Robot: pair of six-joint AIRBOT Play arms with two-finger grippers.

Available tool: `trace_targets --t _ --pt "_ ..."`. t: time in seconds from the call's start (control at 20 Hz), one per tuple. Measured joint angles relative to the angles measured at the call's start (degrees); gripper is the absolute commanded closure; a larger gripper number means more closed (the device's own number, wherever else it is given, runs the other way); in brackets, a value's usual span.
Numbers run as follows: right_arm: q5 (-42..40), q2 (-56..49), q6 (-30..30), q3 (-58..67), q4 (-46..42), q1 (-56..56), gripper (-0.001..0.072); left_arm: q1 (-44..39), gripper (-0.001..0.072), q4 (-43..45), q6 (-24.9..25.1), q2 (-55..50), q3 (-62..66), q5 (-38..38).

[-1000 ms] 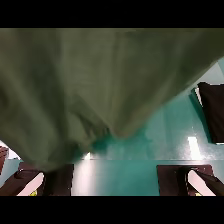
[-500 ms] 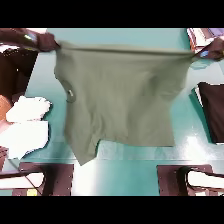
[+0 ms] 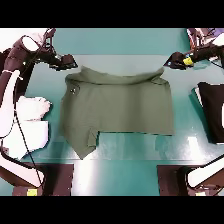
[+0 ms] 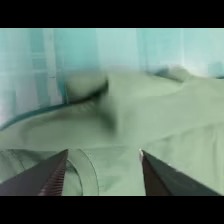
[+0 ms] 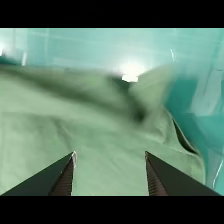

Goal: Fold the shirts.

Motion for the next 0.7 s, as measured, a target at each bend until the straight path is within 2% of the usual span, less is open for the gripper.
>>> trace_targets --t 0.15,0.35,0.55,0.7 --pt "1.9 0.9 0.1 1.0 0.1 -0.4 0.0276 1.1 0.0163 1.6 0.0 -0.1 2.7 -7.5" --pt "3.9 8.2 -1.0 -5.9 0.1 -1.6 0.0276 2.5 0.0163 5.7 0.2 3.5 2.4 -19.5" --pt "4.7 17.7 -2.6 -17.5 0.2 -2.7 0.0276 2.9 0.0163 8.6 0.5 13.6 -11.0 -22.7" --pt "3.9 24.4 -3.2 -25.7 0.3 -3.1 0.0276 3.1 0.0163 9.8 -0.4 23.6 -26.6 -21.0"
